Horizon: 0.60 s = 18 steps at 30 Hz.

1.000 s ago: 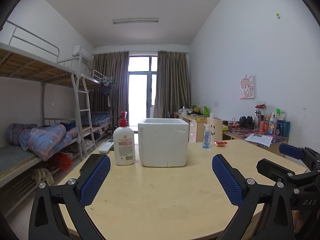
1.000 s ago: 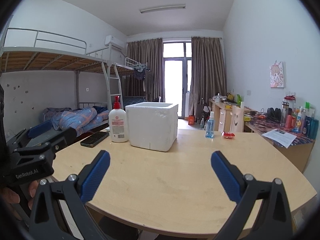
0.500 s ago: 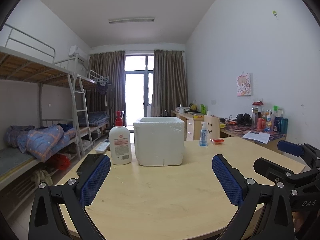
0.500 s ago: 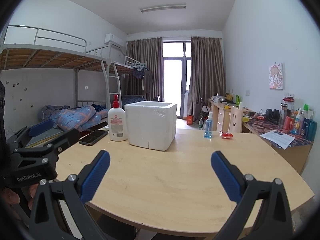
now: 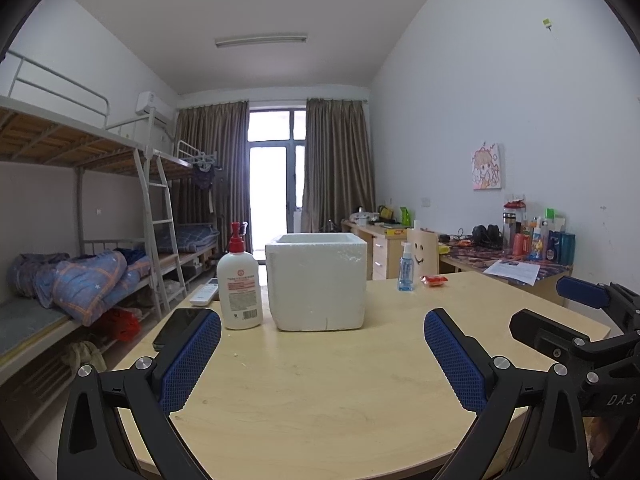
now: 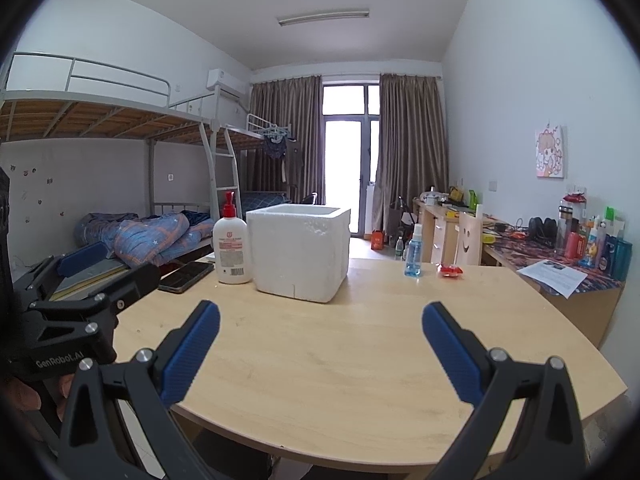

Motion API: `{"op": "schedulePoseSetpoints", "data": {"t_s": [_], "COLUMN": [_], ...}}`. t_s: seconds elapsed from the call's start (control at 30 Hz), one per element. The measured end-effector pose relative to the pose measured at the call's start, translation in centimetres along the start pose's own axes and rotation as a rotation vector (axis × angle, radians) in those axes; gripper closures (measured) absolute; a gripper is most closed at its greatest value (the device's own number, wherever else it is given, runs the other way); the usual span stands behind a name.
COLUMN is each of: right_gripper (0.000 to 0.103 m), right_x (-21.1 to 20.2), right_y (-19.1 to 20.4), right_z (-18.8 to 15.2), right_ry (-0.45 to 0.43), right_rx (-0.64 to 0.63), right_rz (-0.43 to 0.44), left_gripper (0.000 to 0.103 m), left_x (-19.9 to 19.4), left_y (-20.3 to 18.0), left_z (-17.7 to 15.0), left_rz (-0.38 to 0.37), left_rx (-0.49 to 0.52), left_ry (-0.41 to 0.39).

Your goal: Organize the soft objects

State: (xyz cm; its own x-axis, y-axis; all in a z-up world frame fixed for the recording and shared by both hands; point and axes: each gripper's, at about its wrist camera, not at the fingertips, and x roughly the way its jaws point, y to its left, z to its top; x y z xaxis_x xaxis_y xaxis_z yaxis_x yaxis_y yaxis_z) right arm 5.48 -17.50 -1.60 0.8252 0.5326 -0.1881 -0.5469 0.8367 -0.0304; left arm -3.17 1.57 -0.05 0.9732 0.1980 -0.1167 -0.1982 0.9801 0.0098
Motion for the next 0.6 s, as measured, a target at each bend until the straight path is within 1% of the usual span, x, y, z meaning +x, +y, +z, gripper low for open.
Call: {"op": "schedulePoseSetpoints", "data": {"t_s": [0.37,0.5,0.6], "right_gripper": [0.001,0.001,0.001], "right_x": [0.21,-0.06,0.02], "right_y": [-0.32,-0.32,-0.45], "right_z": [-0.28,-0.2,-0.24], "right_ry": [0.017,0.012,0.016], "right_rx": [0.01,0.011,0.017], "right_rz": [-0.013,-0.014,-0.019], "left_gripper": [0.001,0.001,0.001], "left_x": [0.06,-0.02,0.24], "left_y": [0.11,0.12,-0.05], "left_z": [0.2,0.15,0.09], "left_rz": [0.006,0.003,-0.009], "left_rx": [-0.011,-0.012,-0.007], "left_ry": [0.002,0.001,0.015]}}
